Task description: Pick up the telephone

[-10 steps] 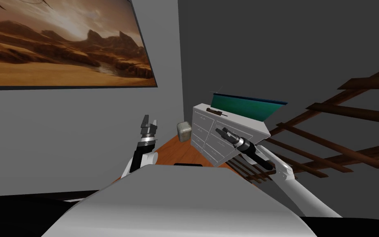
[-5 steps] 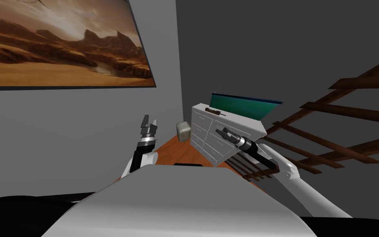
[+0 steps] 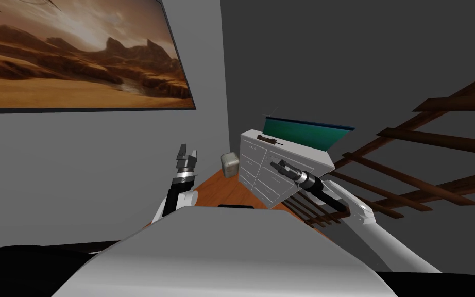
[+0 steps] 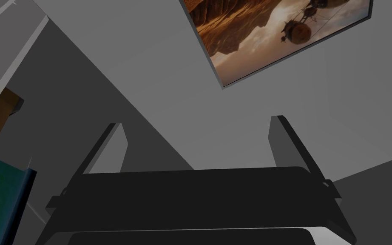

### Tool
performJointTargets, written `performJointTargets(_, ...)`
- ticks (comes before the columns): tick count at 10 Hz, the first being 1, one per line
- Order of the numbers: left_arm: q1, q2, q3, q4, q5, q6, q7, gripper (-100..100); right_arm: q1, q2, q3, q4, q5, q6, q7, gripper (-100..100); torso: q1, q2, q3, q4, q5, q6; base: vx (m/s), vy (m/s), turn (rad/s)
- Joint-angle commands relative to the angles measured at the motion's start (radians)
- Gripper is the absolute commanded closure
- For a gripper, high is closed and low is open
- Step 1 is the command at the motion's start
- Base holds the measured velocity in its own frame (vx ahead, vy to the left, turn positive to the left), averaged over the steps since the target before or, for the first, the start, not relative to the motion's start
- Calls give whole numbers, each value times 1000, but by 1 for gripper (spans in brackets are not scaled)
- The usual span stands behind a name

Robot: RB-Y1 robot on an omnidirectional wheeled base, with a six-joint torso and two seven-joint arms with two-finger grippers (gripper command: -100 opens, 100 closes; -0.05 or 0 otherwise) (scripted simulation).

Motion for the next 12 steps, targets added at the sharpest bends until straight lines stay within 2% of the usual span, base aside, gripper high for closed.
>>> performJointTargets(1,0,0,0,0,0,0,0,0,-4,-32,-16,3,11,-3,-8,-100,0,0,0,0,0,0,29,20,10)
performJointTargets(4,0,0,0,0,0,0,0,0,-13,-102,-52,11,37,-10,-27,-100,3,-6,-3,-1,1,0,83,46,13)
performJointTargets(8,0,0,0,0,0,0,0,0,-30,-224,-124,23,88,-22,-62,-100,5,-8,-5,-2,1,0,107,66,20)
performJointTargets(9,0,0,0,0,0,0,0,0,-30,-237,-124,23,88,-22,-62,-100,5,-10,-6,-2,1,-1,102,32,9)
performJointTargets(11,0,0,0,0,0,0,0,0,-40,-304,-166,30,118,-30,-82,-100,3,-7,-4,-2,1,0,98,40,22)
performJointTargets(12,0,0,0,0,0,0,0,0,-40,-316,-166,30,118,-30,-82,-100,4,-8,-4,-2,1,0,89,37,12)
